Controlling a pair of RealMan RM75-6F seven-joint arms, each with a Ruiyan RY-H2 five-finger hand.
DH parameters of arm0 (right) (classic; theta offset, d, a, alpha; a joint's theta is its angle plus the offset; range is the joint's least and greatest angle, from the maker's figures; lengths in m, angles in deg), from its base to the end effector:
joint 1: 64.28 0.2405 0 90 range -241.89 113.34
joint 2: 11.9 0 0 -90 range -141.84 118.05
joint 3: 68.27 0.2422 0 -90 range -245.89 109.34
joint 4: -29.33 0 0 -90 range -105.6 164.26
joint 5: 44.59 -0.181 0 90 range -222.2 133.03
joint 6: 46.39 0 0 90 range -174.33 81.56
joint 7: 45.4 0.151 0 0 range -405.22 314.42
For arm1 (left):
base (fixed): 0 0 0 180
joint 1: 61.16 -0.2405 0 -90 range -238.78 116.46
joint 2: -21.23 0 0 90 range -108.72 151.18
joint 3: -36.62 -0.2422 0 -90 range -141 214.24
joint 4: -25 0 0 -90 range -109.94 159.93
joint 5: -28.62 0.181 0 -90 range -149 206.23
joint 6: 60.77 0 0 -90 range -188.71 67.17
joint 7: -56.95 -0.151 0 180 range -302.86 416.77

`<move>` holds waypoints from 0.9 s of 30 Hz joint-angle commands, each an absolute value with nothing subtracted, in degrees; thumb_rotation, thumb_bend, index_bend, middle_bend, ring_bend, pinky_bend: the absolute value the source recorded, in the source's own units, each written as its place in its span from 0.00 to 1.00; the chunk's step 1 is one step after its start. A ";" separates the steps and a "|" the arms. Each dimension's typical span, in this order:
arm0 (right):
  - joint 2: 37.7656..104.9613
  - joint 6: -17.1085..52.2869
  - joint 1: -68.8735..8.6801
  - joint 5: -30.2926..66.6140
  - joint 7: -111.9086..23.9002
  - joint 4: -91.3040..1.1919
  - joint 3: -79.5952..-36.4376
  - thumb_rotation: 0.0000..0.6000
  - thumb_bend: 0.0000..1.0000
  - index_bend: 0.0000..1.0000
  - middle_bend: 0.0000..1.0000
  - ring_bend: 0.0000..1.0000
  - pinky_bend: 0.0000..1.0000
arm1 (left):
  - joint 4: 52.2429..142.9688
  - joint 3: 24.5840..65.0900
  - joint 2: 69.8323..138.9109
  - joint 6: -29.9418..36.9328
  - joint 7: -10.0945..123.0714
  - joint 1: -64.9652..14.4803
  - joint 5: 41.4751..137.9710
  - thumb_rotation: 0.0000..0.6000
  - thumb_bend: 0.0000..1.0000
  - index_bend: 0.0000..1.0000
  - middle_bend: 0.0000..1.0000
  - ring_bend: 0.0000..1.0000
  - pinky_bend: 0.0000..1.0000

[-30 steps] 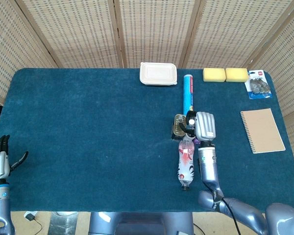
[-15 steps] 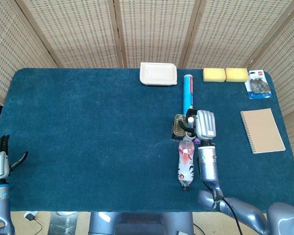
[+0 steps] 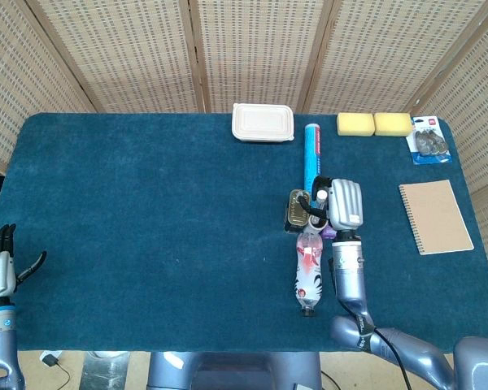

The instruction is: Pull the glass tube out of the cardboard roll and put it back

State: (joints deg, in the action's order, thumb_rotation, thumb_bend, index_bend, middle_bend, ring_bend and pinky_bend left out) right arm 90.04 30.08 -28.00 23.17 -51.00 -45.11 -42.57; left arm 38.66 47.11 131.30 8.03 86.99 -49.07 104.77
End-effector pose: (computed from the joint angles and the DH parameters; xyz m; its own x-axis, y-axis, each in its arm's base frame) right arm -0.1376 -0.3570 0.0544 -0.0563 0.1776 0.9825 -0.9889 -0.1451 -0.0304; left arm -0.4118 0.2299 0.0783 0.3545 -0.0278 0.9346 0.8895 0.3183 -0.3279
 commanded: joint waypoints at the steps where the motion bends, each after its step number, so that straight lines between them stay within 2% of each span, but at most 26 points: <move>1: 89.47 30.53 -28.09 23.16 -51.38 -46.29 -42.34 1.00 0.28 0.77 0.88 0.82 0.69 | 38.66 47.11 131.30 8.01 86.97 -49.08 104.76 0.00 0.00 0.00 0.06 0.00 0.06; 27: 85.77 34.73 -28.10 23.00 -55.81 -57.21 -39.80 1.00 0.29 0.77 0.88 0.82 0.69 | 38.74 47.07 131.23 7.80 86.67 -49.08 104.76 0.00 0.00 0.00 0.06 0.00 0.06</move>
State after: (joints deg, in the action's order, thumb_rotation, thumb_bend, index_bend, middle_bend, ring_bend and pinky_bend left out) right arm 86.01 34.49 -28.16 22.95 -55.54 -56.80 -39.97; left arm 38.74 47.07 131.24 7.81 86.68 -49.08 104.76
